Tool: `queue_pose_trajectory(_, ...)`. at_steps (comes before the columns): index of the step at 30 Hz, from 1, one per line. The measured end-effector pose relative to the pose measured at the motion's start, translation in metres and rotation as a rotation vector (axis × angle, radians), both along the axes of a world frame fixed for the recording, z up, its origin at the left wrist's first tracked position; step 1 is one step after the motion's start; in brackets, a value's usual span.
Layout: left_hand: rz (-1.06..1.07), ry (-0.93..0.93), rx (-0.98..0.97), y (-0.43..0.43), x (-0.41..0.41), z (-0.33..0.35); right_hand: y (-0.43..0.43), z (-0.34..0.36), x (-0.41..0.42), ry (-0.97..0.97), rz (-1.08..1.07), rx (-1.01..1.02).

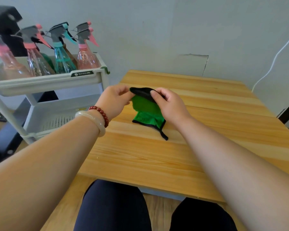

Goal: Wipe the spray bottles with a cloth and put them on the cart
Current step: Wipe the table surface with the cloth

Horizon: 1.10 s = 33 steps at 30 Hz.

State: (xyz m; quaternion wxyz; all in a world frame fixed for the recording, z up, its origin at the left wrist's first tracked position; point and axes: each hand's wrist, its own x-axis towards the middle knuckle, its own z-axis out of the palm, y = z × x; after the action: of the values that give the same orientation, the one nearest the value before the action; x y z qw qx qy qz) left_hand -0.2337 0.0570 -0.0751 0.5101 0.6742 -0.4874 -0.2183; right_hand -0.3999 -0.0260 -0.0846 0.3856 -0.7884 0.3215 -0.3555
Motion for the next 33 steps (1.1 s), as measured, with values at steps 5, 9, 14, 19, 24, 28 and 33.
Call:
queue_pose_trajectory(5, -0.012, 0.169, -0.107, -0.002, -0.013, 0.022, 0.000, 0.024, 0.003, -0.084, -0.064, -0.102)
queue_pose_trajectory(9, 0.050, 0.304, -0.183, -0.005, -0.018, 0.041, 0.002, 0.044, 0.011, -0.135, -0.165, -0.122)
queue_pose_trajectory(14, -0.064, 0.399, -0.195, 0.002, -0.020, 0.048, 0.005, 0.060, 0.015, -0.197, -0.197, -0.142)
queue_pose_trajectory(19, -0.004, 0.376, -0.179, 0.002, -0.017, 0.062, -0.001, 0.085, 0.015, -0.145, -0.086, -0.072)
queue_pose_trajectory(24, 0.062, 0.331, -0.196, 0.003, -0.014, 0.080, -0.007, 0.103, 0.011, -0.120, -0.047, -0.044)
queue_pose_trajectory(28, 0.086, 0.296, -0.195, 0.003, -0.010, 0.070, -0.009, 0.097, 0.013, -0.113, -0.051, 0.013)
queue_pose_trajectory(33, 0.117, 0.238, -0.119, -0.003, 0.002, 0.037, -0.012, 0.069, 0.025, -0.029, -0.081, -0.019)
